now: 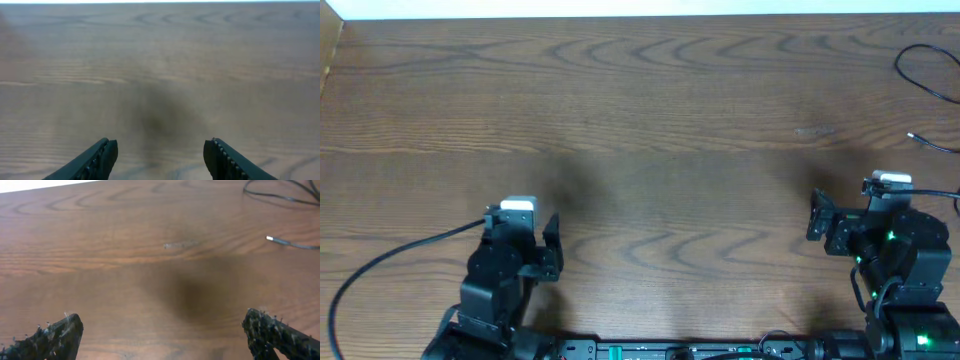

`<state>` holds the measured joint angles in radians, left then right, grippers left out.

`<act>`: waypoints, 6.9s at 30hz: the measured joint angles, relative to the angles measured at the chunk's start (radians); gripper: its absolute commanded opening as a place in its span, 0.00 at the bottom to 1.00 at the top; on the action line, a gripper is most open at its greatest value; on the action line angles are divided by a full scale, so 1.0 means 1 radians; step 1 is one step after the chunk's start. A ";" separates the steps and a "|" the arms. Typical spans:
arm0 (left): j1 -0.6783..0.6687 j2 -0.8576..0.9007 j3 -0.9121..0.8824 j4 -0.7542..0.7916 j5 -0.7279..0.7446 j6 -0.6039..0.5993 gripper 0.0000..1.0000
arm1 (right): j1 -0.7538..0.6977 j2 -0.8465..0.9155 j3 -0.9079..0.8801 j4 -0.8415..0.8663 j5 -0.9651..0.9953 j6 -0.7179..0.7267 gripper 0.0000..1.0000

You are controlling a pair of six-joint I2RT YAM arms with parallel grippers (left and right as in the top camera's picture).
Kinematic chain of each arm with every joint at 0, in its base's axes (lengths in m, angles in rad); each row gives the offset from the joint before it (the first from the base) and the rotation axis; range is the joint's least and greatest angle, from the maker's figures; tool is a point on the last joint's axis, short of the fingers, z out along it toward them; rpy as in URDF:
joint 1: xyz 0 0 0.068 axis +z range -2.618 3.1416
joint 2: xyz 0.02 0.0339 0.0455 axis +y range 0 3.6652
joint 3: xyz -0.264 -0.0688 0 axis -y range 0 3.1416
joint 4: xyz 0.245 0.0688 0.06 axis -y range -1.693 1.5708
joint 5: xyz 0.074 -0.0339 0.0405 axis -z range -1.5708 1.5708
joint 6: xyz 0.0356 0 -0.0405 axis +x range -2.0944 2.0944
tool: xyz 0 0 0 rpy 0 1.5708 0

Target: Untangle cables

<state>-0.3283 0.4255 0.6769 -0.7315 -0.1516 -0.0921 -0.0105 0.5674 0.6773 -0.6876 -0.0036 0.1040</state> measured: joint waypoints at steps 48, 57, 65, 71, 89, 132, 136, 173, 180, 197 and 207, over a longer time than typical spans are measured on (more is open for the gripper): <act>0.082 -0.187 -0.053 -0.097 -0.011 0.022 1.00 | 0.000 -0.006 -0.001 -0.118 0.018 0.011 0.99; 0.227 -0.411 -0.222 -0.101 -0.009 0.015 1.00 | 0.000 -0.006 -0.001 -0.119 0.016 0.013 0.99; 0.294 -0.415 -0.290 -0.076 -0.003 0.014 1.00 | 0.000 -0.006 -0.001 -0.120 0.016 0.015 0.99; 0.295 -0.415 -0.372 0.106 -0.003 0.013 1.00 | 0.000 -0.006 -0.001 -0.120 0.016 0.015 0.99; 0.321 -0.416 -0.639 0.683 0.034 0.013 1.00 | 0.000 -0.007 -0.003 -0.121 0.015 0.015 0.99; 0.341 -0.416 -0.645 0.683 0.172 0.170 1.00 | 0.000 -0.007 -0.003 -0.121 0.015 0.015 0.99; 0.341 -0.416 -0.645 0.683 0.172 0.171 1.00 | 0.000 -0.007 -0.003 -0.121 0.015 0.015 0.99; 0.341 -0.415 -0.645 0.683 0.173 0.172 1.00 | 0.000 -0.551 -0.452 0.399 -0.061 0.014 0.99; 0.341 -0.415 -0.645 0.683 0.173 0.172 1.00 | 0.000 -0.555 -0.491 0.476 -0.067 0.014 0.99; 0.341 -0.415 -0.645 0.683 0.173 0.172 1.00 | 0.000 -0.555 -0.669 0.619 -0.071 -0.002 0.99; 0.341 -0.415 -0.645 0.683 0.173 0.172 1.00 | 0.000 -0.555 -0.669 0.619 -0.071 -0.042 0.99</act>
<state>0.0124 0.0101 0.0322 -0.0486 0.0212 0.0795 -0.0105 0.0120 0.0086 -0.0685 -0.0750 0.0624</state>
